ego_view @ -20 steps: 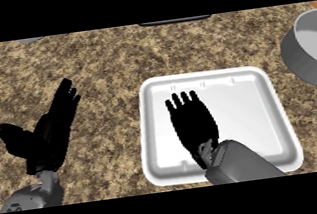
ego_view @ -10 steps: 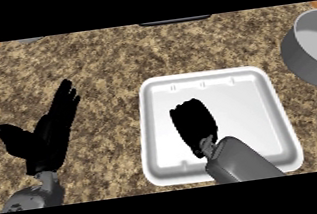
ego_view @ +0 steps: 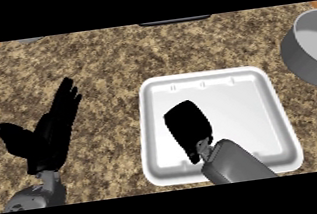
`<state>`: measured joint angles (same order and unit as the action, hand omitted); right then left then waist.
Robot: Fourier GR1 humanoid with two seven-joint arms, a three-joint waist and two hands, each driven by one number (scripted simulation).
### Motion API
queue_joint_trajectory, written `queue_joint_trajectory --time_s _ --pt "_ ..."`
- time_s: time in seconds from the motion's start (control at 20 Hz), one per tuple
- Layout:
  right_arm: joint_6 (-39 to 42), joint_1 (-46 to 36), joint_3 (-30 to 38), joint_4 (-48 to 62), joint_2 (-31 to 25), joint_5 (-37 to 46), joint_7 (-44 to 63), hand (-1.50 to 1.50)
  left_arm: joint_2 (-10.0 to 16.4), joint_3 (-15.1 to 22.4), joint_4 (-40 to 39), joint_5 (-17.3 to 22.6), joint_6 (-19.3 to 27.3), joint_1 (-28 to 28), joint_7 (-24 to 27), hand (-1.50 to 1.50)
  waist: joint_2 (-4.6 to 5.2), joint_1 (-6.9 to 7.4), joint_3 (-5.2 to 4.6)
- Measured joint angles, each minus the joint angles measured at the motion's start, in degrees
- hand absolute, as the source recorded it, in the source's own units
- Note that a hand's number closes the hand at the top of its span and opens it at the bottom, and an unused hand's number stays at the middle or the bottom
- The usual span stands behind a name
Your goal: Pick the bell pepper from the tray and place it in the pot
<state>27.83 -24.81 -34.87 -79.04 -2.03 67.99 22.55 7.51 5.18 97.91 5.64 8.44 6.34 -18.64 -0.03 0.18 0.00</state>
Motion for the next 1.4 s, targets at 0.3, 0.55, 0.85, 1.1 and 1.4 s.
queue_joint_trajectory --time_s 0.3,0.55,0.85,1.1,1.4 --pt "-2.8 7.3 9.8 -6.9 -9.6 -2.9 -3.5 1.5 0.1 -1.9 -0.2 -0.4 0.7 -1.0 0.5 0.0 -0.33 -3.07 0.11" --pt "-7.0 13.7 28.3 -7.7 -21.2 -10.4 -7.0 1.5 0.6 -4.1 0.4 -0.4 2.1 -3.0 0.5 0.0 -0.8 -7.87 0.36" --pt "-10.9 19.3 50.4 -6.4 -35.1 -22.1 -19.1 1.5 1.5 -5.1 1.5 0.3 1.6 -4.4 0.6 0.0 -1.02 -7.74 0.27" --pt "-9.7 24.0 66.5 -2.8 -43.9 -33.3 -32.8 1.5 1.6 -4.5 1.9 0.8 0.5 -4.2 0.3 0.0 -0.85 -6.0 0.15" --pt "-5.1 26.7 81.2 0.5 -51.8 -43.5 -46.2 1.5 0.8 -2.8 0.6 -0.1 -0.2 -3.0 1.1 0.0 -0.51 -3.55 0.03"
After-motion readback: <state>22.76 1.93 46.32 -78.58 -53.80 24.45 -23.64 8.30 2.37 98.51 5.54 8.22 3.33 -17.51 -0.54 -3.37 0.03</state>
